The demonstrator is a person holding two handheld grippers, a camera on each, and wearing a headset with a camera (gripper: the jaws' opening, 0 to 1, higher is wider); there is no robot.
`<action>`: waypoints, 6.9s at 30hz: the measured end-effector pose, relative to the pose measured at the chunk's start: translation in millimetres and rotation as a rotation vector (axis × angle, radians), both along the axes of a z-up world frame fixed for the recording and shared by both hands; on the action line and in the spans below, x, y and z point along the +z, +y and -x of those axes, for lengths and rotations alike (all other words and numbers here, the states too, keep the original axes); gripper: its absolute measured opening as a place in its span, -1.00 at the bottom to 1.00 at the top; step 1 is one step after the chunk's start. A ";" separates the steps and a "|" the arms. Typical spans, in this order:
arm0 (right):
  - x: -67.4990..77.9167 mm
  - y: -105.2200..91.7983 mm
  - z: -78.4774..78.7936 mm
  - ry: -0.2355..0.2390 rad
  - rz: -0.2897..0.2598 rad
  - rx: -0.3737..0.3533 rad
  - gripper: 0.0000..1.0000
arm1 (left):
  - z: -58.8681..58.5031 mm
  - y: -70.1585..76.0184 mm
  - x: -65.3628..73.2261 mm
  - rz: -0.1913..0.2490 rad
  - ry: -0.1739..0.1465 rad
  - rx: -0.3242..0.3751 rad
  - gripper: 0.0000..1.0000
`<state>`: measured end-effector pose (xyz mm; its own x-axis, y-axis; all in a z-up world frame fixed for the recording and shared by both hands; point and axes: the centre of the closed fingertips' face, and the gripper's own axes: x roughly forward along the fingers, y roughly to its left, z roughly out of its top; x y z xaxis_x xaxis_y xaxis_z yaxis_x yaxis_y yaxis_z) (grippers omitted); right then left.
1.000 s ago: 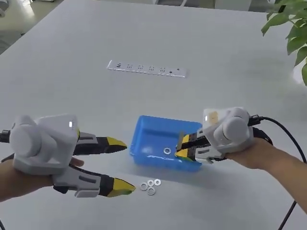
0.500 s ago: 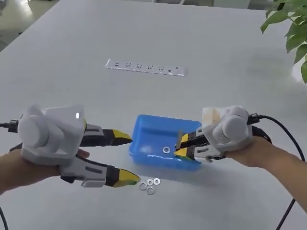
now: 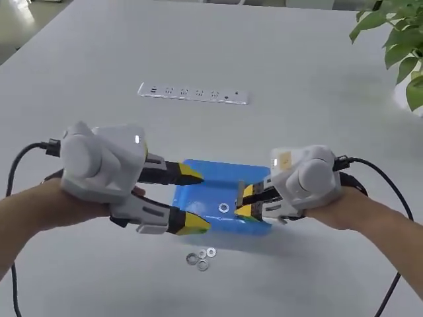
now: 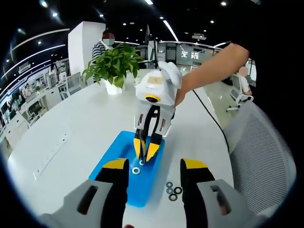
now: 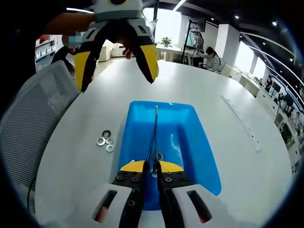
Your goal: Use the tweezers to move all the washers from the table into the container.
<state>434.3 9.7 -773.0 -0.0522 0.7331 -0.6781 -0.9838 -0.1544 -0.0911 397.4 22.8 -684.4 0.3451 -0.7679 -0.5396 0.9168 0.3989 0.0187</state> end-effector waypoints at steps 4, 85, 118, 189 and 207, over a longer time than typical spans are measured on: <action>-0.2 -0.3 -0.2 0.000 -0.001 -0.001 -0.81 | -7.9 -7.7 -0.5 -0.019 -0.005 -0.029 -0.11; 52.8 -78.3 33.6 0.035 -0.052 -0.306 0.04 | -29.6 -33.0 27.1 -0.082 -0.085 -0.126 -0.89; 67.1 -77.3 55.8 0.011 -0.099 -0.354 0.48 | 25.1 -2.3 44.7 -0.113 -0.079 -0.080 -0.90; 36.1 -6.0 111.5 0.051 -0.120 -0.059 -0.07 | 70.9 -5.9 -12.3 -0.092 0.007 -0.161 -0.90; 2.4 25.2 115.1 0.032 -0.038 0.095 -0.45 | 71.7 -8.3 -13.0 -0.112 0.014 -0.184 -0.90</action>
